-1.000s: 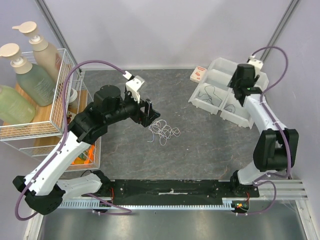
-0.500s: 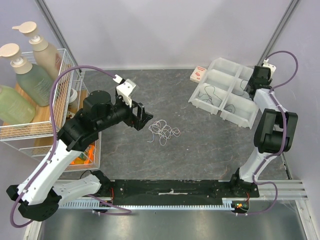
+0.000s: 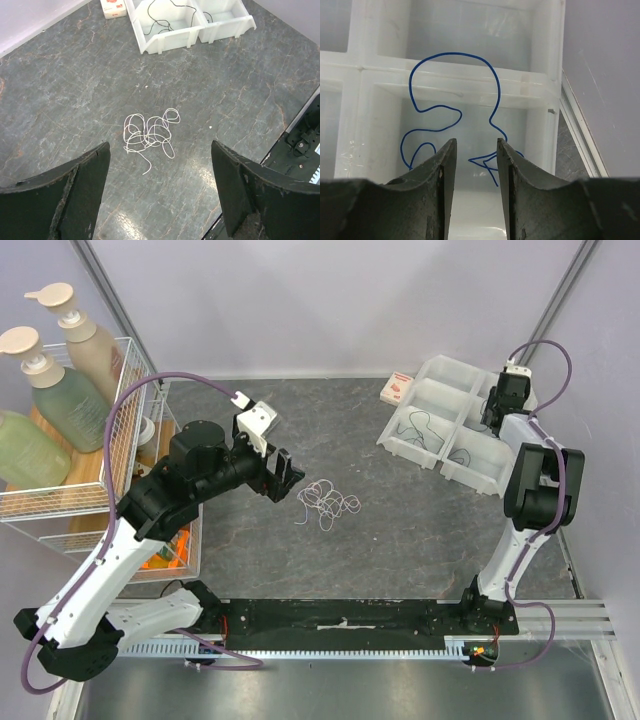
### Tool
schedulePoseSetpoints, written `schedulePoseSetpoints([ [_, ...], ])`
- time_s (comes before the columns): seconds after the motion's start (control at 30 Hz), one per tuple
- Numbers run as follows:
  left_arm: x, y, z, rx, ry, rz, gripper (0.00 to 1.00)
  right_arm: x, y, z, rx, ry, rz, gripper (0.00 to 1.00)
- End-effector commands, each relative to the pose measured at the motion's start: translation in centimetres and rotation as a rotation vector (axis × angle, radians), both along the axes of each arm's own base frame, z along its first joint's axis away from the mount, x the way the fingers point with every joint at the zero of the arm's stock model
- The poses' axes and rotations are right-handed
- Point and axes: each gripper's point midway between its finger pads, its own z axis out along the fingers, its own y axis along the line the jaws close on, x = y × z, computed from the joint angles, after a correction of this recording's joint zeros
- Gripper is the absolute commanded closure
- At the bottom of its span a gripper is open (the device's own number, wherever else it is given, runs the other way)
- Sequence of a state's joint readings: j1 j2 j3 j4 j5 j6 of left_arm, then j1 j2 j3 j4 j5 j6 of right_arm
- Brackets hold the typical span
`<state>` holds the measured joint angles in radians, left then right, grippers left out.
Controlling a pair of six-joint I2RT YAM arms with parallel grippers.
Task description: Untangle the cables
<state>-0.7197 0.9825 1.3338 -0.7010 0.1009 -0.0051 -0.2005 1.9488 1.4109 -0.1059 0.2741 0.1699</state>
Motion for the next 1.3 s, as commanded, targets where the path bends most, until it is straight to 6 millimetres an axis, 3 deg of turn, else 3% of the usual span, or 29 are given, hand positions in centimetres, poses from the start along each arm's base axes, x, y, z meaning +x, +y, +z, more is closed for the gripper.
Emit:
schedulePoseSetpoints([
  [0.0, 0.5, 0.3, 0.1, 0.024, -0.040, 0.005, 0.12, 1.5, -0.7, 0.9, -0.043, -0.019, 0.023, 0.55],
  [0.23, 0.4, -0.2, 0.4, 0.018, -0.033, -0.014, 0.13, 2.0, -1.4, -0.9, -0.075, 0.026, 0.018, 0.54],
  [0.57, 0.8, -1.2, 0.1, 0.018, 0.011, -0.027, 0.14, 2.8, -2.5, -1.9, -0.146, 0.063, 0.027, 0.55],
  [0.9, 1.6, -2.3, 0.2, 0.024, 0.027, -0.045, 0.15, 2.4, -2.9, 0.0, -0.183, 0.001, 0.005, 0.56],
  [1.1, 1.8, -2.2, -0.1, 0.035, 0.032, -0.032, 0.15, 2.6, -3.5, -0.6, -0.232, 0.050, 0.025, 0.54],
  [1.27, 2.0, -2.0, -0.5, 0.046, 0.037, -0.018, 0.15, 3.2, -2.7, 1.8, -0.206, -0.028, 0.047, 0.54],
])
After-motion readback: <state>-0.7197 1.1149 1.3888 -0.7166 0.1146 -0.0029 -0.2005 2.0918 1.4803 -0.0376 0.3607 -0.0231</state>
